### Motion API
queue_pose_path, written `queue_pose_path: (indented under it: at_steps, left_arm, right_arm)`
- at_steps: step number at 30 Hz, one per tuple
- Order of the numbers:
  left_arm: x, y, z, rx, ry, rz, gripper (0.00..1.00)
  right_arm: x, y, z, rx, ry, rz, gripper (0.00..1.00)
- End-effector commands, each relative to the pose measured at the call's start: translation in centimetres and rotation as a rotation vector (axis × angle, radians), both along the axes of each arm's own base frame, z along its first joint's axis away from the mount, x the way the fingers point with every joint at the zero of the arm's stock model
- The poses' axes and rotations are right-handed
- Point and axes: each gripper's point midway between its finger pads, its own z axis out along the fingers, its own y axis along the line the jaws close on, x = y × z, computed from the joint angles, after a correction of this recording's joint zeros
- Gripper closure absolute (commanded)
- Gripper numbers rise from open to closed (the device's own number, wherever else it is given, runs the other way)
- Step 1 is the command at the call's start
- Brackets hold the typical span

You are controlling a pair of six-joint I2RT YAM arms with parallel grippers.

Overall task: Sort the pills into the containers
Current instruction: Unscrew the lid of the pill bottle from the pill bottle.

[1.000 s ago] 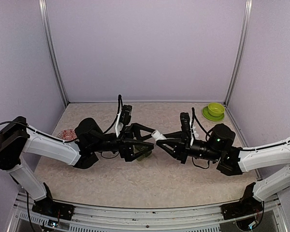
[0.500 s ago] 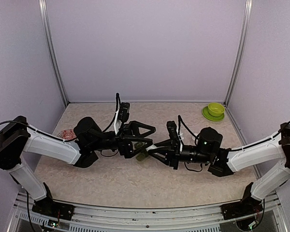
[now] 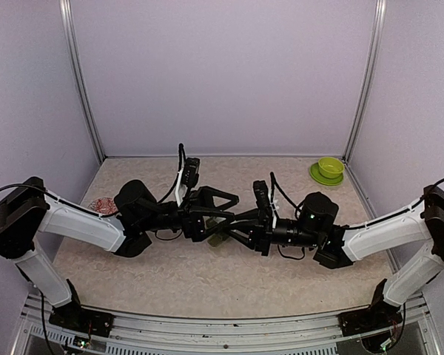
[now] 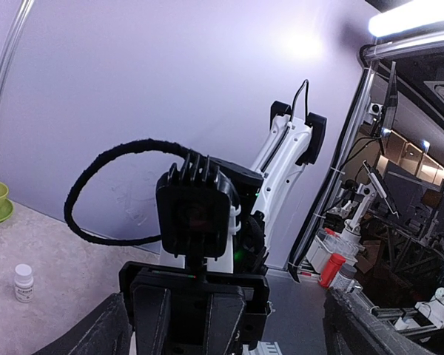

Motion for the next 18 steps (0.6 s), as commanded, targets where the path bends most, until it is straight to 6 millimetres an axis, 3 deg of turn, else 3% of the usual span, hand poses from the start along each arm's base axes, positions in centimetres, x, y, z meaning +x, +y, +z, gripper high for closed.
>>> queue_pose_path:
  at_steps: [1,9,18]
  left_arm:
    - [-0.2,0.0,0.2,-0.019,-0.025,-0.008,0.14]
    - [-0.2,0.1,-0.1,-0.015,-0.022,-0.001,0.23]
    - [-0.2,0.5,-0.5,-0.007,-0.016,0.014,0.26]
  right_arm:
    - [0.0,0.3,1.5,0.049,-0.017,-0.008,0.93]
    - [1.5,-0.3,0.9,0.034,0.008,-0.102,0.93]
    - [2.1,-1.5,1.2,0.041,0.0,-0.174,0.93]
